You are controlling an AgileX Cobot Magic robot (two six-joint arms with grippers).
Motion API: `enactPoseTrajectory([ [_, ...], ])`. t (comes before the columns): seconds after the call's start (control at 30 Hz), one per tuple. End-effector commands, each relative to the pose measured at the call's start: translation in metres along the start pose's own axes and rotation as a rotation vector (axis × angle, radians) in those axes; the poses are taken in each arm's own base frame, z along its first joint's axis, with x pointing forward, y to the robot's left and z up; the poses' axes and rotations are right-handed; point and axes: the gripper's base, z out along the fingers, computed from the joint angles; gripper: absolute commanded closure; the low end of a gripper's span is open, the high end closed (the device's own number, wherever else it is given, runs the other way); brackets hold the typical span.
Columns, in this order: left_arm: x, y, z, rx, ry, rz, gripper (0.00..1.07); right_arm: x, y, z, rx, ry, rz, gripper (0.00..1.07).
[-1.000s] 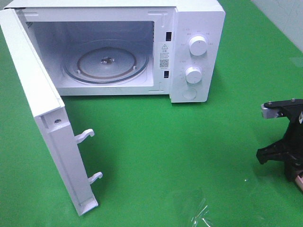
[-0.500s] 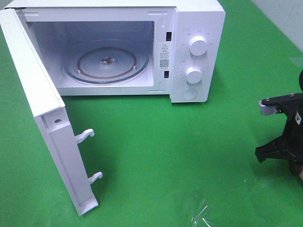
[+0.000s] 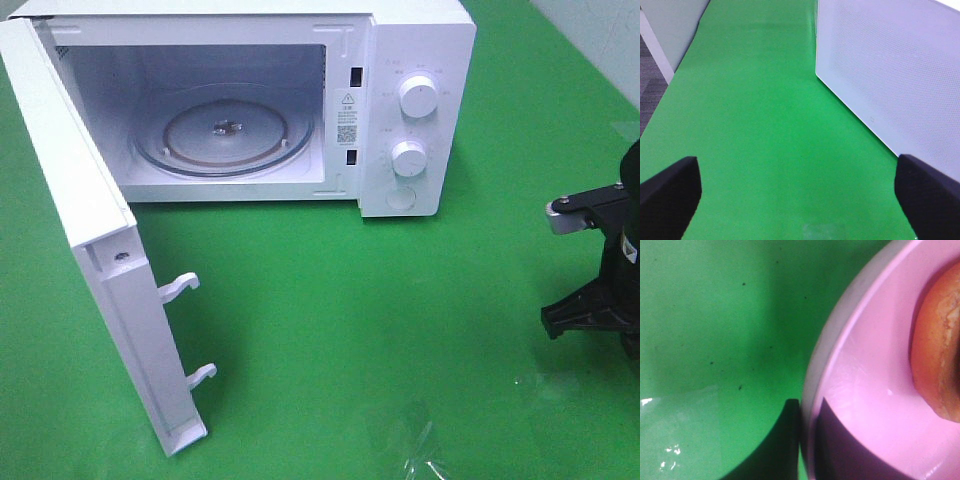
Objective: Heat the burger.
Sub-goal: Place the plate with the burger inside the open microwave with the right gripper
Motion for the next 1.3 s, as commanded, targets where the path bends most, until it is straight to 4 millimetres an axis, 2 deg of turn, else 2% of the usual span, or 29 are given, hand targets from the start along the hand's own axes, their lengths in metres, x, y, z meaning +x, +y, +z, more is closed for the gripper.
enactPoseTrajectory([
  [0.03, 0.001, 0.0, -0.001, 0.01, -0.028, 0.0, 0.09, 0.001, -0.003, -0.008, 0.061, -0.02, -0.042, 1.07],
  [0.2, 0.001, 0.0, -0.001, 0.01, -0.028, 0.0, 0.09, 0.007, -0.001, -0.018, 0.09, -0.055, -0.059, 1.07],
  [0.47, 0.001, 0.0, -0.001, 0.01, -0.028, 0.0, 0.09, 0.023, 0.004, -0.021, 0.094, -0.049, -0.091, 1.07],
  [0.53, 0.001, 0.0, -0.001, 0.01, -0.028, 0.0, 0.09, 0.025, 0.006, -0.03, 0.109, -0.079, -0.118, 1.07],
  [0.7, 0.001, 0.0, -0.001, 0.01, -0.028, 0.0, 0.09, 0.029, 0.008, -0.037, 0.13, -0.097, -0.135, 1.07],
  [1.3, 0.001, 0.0, -0.001, 0.01, -0.028, 0.0, 0.09, 0.062, 0.031, -0.061, 0.164, -0.164, -0.253, 1.07],
])
